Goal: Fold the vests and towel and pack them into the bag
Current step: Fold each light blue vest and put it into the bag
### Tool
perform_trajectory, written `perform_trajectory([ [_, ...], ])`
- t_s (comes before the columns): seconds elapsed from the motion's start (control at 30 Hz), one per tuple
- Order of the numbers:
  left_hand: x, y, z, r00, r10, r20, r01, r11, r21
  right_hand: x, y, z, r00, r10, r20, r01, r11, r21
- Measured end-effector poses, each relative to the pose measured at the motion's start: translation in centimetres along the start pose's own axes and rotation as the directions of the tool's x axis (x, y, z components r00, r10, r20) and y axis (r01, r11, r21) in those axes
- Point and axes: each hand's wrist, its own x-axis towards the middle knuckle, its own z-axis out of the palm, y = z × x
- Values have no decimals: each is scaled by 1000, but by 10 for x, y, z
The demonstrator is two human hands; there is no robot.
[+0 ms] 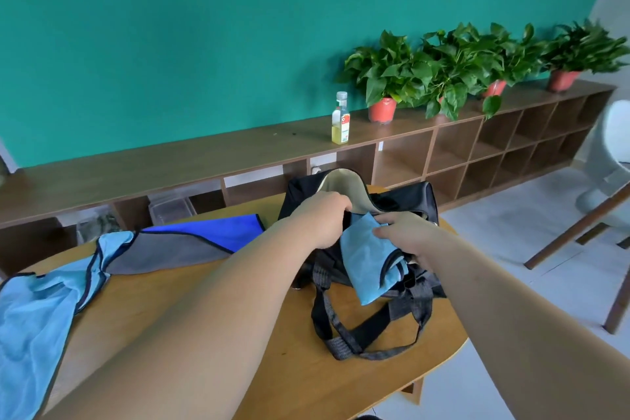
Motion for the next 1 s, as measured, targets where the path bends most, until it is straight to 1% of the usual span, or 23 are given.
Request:
perform_trajectory([
  [0.1, 20, 4, 0, 980, 21, 196, -41, 994, 98, 10, 1, 6, 999, -37, 36, 40, 996, -78],
  [0.17, 35, 4, 2, 966, 45, 253, -86, 985, 153, 18, 1, 6, 996, -62, 59, 71, 985, -156],
  [0.23, 49, 1, -2, 974, 57, 217, -90, 985, 147, 27, 2, 3, 997, -55, 58, 68, 967, -244],
  [0.33, 68, -7, -14, 992, 14, 127, -27, 994, 105, 39, 3, -8, 999, -48, 21, 52, 925, -376],
  [0.43, 79, -13, -20, 994, -1, 109, -9, 996, 92, 48, -2, -15, 998, -67, 4, 59, 854, -517],
  [0.47, 79, -12, -21, 994, -11, 109, 2, 996, 87, 53, -5, -16, 997, -81, -13, 61, 840, -539],
  [0.57, 81, -9, -19, 997, -43, 67, 39, 997, 60, 71, -22, -11, 991, -107, -81, 56, 879, -474],
  [0.63, 83, -9, -16, 999, -48, 10, 47, 998, 31, 80, -34, -4, 982, -162, -101, 116, 926, -359],
  [0.7, 83, -11, -16, 999, -45, -11, 45, 999, 7, 86, -35, 4, 970, -199, -138, 162, 957, -240],
  [0.73, 82, -12, -16, 999, -45, -9, 45, 999, 1, 92, -31, 8, 969, -186, -161, 149, 965, -216],
  [0.77, 80, -14, -17, 999, -46, -4, 46, 999, 1, 96, -26, 12, 977, -132, -166, 87, 964, -253],
  [0.83, 77, -17, -17, 999, -42, 3, 42, 999, 8, 103, -7, 23, 983, -6, -183, -74, 900, -430],
  [0.87, 77, -20, -17, 999, -38, 9, 38, 999, 6, 103, -1, 28, 978, 18, -207, -118, 867, -485],
  [0.93, 77, -24, -16, 999, -25, 21, 26, 999, -22, 100, 8, 31, 968, 7, -250, -138, 850, -508],
  [1.0, 79, -30, -15, 1000, -9, 21, 11, 998, -65, 101, 9, 34, 953, -14, -302, -144, 858, -493],
])
